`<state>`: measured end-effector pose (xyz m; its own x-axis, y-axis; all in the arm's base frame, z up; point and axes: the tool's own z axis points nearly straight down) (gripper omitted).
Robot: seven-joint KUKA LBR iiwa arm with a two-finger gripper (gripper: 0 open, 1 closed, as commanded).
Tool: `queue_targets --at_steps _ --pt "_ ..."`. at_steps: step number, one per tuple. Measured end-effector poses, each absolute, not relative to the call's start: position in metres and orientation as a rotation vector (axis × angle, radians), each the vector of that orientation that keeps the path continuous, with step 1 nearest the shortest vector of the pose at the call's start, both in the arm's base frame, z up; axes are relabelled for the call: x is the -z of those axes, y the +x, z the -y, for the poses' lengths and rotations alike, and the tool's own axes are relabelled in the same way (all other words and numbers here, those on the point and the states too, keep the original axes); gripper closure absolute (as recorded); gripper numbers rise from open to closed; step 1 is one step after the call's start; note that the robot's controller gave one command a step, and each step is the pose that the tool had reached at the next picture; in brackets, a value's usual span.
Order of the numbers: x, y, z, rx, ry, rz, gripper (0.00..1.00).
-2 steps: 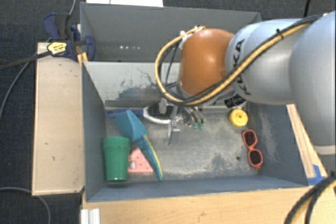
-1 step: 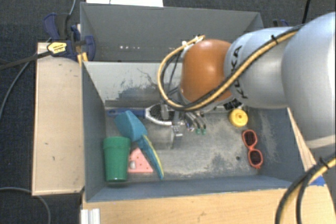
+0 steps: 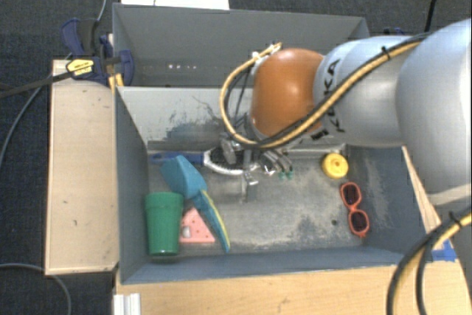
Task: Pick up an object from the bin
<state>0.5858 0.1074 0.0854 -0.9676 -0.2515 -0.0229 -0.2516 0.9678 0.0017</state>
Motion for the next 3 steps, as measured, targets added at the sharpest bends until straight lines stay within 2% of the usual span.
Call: queue_targets --at_steps 1,2,3 --pt "-0.087 0.593 -0.104 -0.011 -0.343 -3.098 0.00" --pt "-0.080 0.578 -0.085 -0.025 -0.012 -3.099 0.00" --pt "-0.081 0.579 -0.079 -0.022 -0.050 -3.100 0.00"
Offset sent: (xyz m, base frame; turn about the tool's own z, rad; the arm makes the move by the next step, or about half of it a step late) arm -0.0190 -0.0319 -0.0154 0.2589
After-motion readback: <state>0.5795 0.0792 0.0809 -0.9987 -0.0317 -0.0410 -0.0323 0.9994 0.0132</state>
